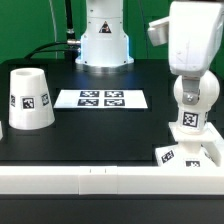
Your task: Assemble lamp
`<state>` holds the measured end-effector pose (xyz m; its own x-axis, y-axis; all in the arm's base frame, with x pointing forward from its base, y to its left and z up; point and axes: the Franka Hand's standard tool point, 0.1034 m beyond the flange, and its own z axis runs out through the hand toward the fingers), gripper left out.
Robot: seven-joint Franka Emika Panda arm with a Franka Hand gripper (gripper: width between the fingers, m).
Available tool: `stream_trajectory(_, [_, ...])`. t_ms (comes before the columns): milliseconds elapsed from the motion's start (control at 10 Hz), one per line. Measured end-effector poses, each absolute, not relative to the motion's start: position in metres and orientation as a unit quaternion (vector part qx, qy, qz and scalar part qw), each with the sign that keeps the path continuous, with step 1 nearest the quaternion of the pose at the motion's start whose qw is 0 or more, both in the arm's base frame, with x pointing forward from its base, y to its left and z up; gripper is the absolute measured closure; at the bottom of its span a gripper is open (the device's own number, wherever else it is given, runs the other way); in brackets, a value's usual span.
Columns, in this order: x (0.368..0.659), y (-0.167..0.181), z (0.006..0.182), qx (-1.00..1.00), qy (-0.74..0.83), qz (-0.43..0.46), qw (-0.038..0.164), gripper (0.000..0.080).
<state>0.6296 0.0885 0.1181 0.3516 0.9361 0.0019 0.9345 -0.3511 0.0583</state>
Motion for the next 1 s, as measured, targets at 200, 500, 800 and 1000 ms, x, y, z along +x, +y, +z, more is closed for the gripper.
stream_trajectory(200, [0.6296,0.0868,0.1176,0.792,0.610,0.014,0.027,0.0101])
stream_trajectory(500, [0.6293,0.0822,0.1156,0.742,0.670,0.002,0.040,0.0101])
stream_trajectory(800, [0.6290,0.0800,0.1133,0.684,0.728,-0.009,0.047,0.0101])
stream_trajectory(1000, [0.6295,0.0810,0.1135,0.665,0.745,-0.014,0.051,0.0101])
